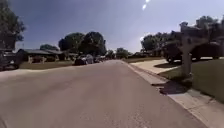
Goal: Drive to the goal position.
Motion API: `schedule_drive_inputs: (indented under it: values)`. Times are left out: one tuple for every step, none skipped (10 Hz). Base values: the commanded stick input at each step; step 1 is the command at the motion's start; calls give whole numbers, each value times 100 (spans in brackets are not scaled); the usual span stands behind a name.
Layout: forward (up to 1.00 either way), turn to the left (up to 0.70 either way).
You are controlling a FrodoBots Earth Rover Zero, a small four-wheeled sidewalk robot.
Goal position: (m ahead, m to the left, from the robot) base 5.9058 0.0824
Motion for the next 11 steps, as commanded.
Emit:
schedule_drive_inputs:
  values:
    - [70, 0]
    - [70, 0]
    - [70, 0]
    - [70, 0]
    - [70, 0]
    - [70, 0]
    - [70, 0]
    - [70, 0]
    - [70, 0]
    - [70, 0]
    - [70, 0]
